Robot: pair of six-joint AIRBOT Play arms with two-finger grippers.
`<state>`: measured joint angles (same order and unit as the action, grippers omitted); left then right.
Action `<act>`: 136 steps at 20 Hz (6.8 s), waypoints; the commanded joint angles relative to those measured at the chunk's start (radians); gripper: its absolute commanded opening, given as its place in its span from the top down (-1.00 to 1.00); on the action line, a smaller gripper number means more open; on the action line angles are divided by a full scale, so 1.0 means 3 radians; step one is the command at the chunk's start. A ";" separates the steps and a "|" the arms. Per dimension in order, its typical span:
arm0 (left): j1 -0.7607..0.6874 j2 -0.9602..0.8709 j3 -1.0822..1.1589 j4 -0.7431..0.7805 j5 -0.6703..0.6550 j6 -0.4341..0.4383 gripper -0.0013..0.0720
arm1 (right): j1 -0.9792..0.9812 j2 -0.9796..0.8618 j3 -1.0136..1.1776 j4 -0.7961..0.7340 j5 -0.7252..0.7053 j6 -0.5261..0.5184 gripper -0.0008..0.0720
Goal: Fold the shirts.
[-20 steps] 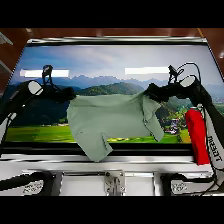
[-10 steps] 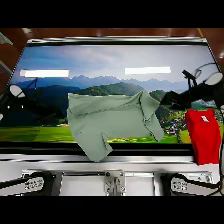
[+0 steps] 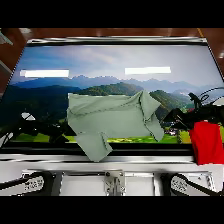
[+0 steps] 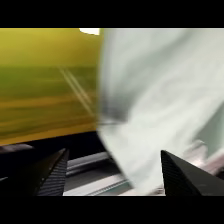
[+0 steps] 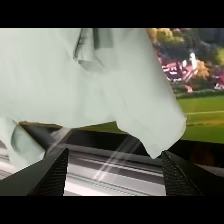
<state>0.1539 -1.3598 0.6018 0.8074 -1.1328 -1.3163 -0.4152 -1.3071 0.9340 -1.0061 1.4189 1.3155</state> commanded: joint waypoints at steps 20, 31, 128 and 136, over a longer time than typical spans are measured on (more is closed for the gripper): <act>-0.0306 0.0079 0.0006 -0.0423 0.0623 0.0174 0.88 | 0.0066 -0.0341 -0.1008 0.0196 -0.0903 -0.0102 -0.87; -0.0282 0.1415 0.0971 0.0022 0.0624 -0.0102 0.88 | 0.0323 0.0750 0.0168 0.0710 -0.0398 -0.0618 0.82; 0.0629 0.1034 -0.0684 0.0544 -0.0243 -0.0086 -0.45 | -0.0267 0.0028 0.0608 -0.1002 0.0050 0.0198 -0.73; -0.0028 0.0512 -0.0683 0.0259 0.0243 -0.0103 -0.26 | -0.0267 0.0028 0.0604 -0.1002 0.0090 0.0200 -0.73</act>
<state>0.2199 -1.1473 0.3996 0.9272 -1.1446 -1.3434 -0.4950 -1.2995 1.1168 -1.3079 1.4353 1.3758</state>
